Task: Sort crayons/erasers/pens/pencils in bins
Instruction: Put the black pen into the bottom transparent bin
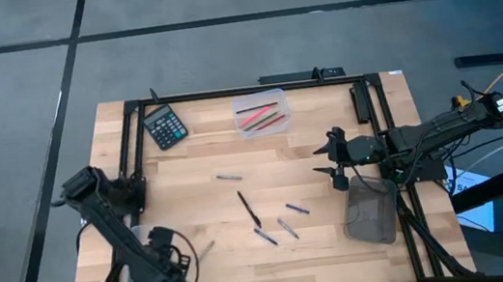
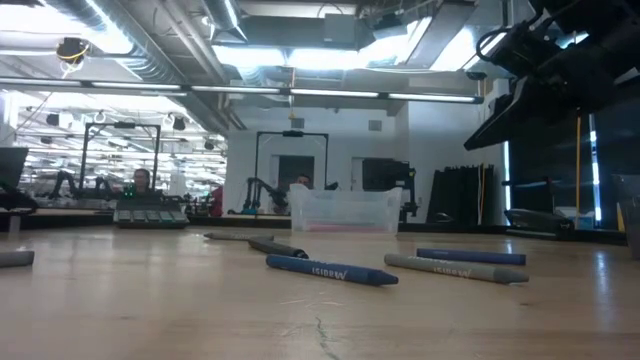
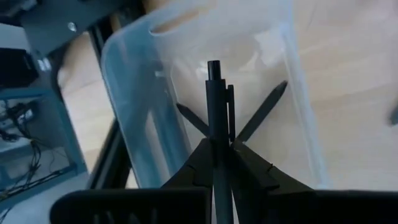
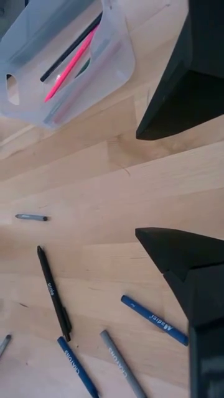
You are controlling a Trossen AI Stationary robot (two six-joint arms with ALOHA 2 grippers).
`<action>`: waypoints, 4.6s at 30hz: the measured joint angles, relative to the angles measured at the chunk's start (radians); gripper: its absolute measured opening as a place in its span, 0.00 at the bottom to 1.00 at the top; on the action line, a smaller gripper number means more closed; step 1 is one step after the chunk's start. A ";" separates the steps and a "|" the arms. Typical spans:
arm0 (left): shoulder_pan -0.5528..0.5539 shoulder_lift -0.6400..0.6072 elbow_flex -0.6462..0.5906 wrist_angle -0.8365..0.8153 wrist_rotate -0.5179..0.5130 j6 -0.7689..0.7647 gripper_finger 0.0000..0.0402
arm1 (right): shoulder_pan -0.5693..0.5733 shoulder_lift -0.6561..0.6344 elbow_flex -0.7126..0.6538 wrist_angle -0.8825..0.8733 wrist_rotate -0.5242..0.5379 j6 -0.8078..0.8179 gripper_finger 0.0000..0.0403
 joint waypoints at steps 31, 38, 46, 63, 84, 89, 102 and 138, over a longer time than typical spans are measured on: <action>0.294 -0.006 -0.047 0.049 -0.126 0.472 0.19 | 0.000 0.000 0.000 0.050 -0.001 0.000 0.61; 0.527 -0.007 0.022 0.130 -0.362 0.815 0.19 | 0.000 0.000 0.000 0.050 -0.002 -0.010 0.61; 0.680 0.026 -0.045 0.644 -0.478 0.802 0.19 | 0.000 0.000 0.000 0.003 -0.003 0.002 0.61; 0.558 0.201 -0.058 0.919 -0.569 0.540 0.19 | -0.001 0.000 0.000 -0.055 0.015 0.033 0.61; 0.586 0.241 -0.054 0.799 -0.508 0.515 0.19 | 0.000 0.000 0.000 -0.064 0.016 0.032 0.61; 0.589 0.270 -0.052 0.796 -0.495 0.520 0.19 | 0.000 0.000 0.000 -0.063 0.016 0.032 0.61; 0.589 0.263 -0.050 0.734 -0.475 0.685 0.05 | 0.000 0.000 0.000 -0.063 0.017 0.029 0.61; -0.019 -0.171 -0.058 0.098 0.020 -0.011 0.05 | 0.001 0.132 -0.001 0.151 -0.047 0.063 0.61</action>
